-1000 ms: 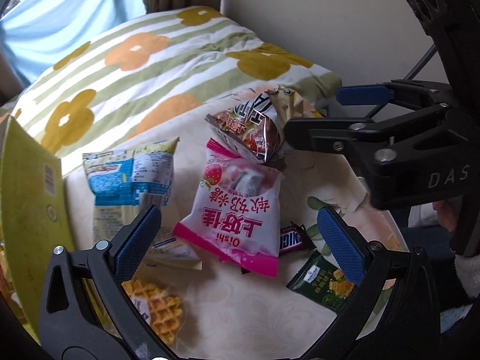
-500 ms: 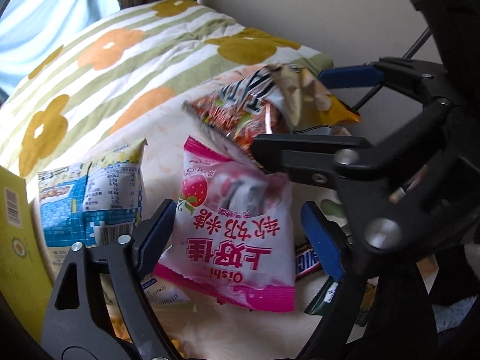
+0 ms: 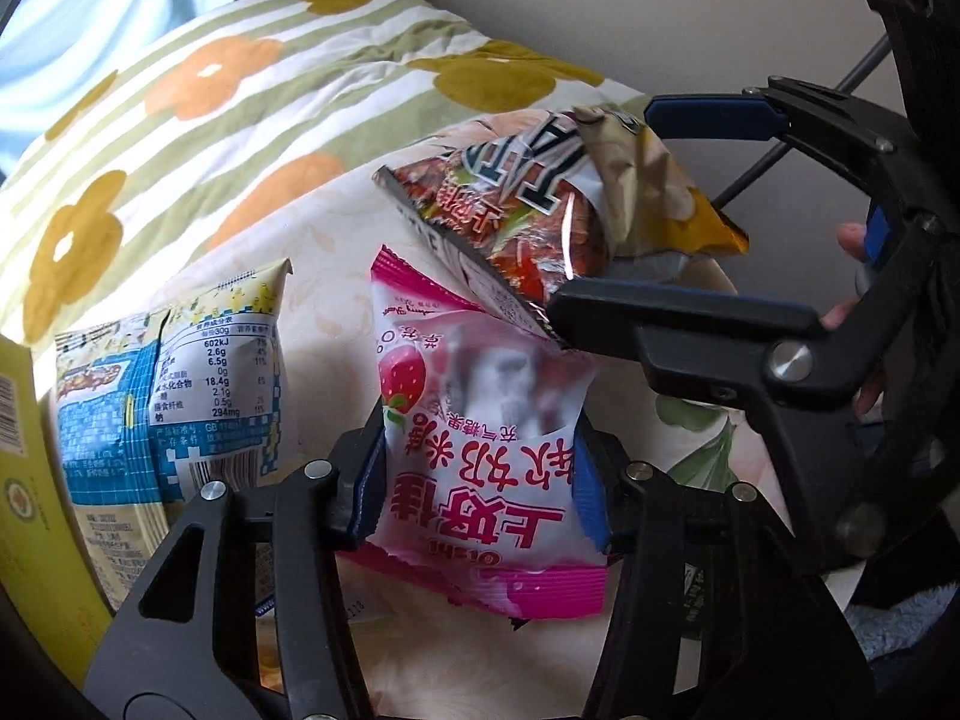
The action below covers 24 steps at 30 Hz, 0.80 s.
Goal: Organize snacks
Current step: 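Grasp pink Oishi bag with left gripper while right gripper grasps brown chip bag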
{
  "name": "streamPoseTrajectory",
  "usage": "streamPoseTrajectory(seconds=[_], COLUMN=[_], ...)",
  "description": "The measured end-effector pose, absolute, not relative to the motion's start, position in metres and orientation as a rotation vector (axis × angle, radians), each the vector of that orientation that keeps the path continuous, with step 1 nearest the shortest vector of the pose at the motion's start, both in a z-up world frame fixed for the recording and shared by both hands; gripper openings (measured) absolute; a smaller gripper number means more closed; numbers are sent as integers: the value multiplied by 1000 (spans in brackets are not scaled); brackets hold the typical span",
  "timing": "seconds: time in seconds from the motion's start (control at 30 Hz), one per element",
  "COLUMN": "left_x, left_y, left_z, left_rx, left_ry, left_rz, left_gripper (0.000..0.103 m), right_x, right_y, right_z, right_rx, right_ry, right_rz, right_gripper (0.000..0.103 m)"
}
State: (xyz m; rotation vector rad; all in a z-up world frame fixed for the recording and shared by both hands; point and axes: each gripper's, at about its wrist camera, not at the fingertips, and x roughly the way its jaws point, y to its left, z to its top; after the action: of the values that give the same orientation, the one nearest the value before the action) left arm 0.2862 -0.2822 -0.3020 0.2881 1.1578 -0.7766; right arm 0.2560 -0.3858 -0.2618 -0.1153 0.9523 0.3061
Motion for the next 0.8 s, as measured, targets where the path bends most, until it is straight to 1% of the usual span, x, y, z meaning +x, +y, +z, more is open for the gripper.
streamPoseTrajectory(seconds=[0.07,0.27,0.5,0.6,0.8], left_x=[287,284,283,281,279], left_y=[-282,-275,-262,-257,-252], left_z=[-301,-297,-288,-285,-281], left_rx=[286,277,245,240,231], left_ry=[1162,1181,1192,1189,1188], left_rz=[-773,-742,-712,-708,-707], left_gripper=[44,43,43,43,43], right_x=[258,263,272,271,273], right_y=[-384,-377,-385,-392,-400], right_z=[-265,-266,-266,-261,-258], right_rx=[-122,-167,-126,-104,-172], right_ry=[964,991,1051,1040,1060], right_rz=[315,326,368,378,368], right_gripper=[102,102,102,102,102])
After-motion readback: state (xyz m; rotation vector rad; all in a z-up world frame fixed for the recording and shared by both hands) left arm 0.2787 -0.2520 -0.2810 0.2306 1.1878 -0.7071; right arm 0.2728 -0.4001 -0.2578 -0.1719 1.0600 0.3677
